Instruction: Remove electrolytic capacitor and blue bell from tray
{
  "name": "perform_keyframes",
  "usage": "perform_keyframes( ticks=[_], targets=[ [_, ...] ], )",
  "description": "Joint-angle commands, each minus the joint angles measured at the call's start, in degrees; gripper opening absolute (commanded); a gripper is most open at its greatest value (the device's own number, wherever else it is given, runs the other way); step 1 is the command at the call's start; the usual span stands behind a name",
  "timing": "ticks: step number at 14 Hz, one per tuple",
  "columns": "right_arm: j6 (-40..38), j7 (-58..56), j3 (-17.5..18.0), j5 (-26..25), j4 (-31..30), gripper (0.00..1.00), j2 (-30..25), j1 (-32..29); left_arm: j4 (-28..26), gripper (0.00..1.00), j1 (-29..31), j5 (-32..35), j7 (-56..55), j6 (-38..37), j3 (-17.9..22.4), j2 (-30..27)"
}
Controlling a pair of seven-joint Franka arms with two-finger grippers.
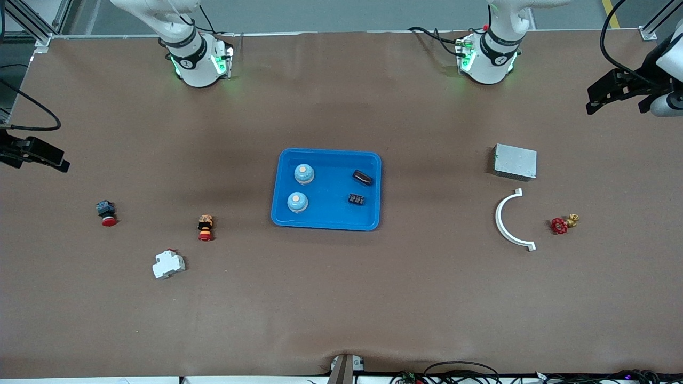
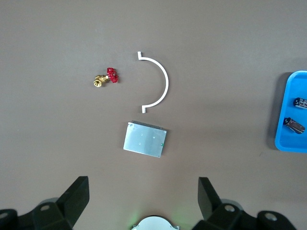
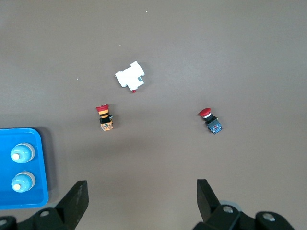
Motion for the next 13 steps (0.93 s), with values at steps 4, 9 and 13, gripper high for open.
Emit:
perform_keyframes(
  ticks=[4, 9, 13],
  targets=[
    [0.0, 0.2, 0.3, 0.7, 0.0, 1.00, -0.1, -0.2, 2.5, 1.00, -0.1, 1.4, 0.7, -1.3, -0.2, 1.4],
    [0.3, 0.2, 0.4, 0.7, 0.0, 1.00, 0.1, 0.8, 3.6, 1.00, 0.0, 1.0, 0.6, -5.1, 0.0, 0.5],
    [0.4, 0.2, 0.4, 0.7, 0.0, 1.00, 0.5, 0.9, 3.3, 1.00, -0.4, 1.6, 0.1, -5.4, -0.8, 0.7]
  ],
)
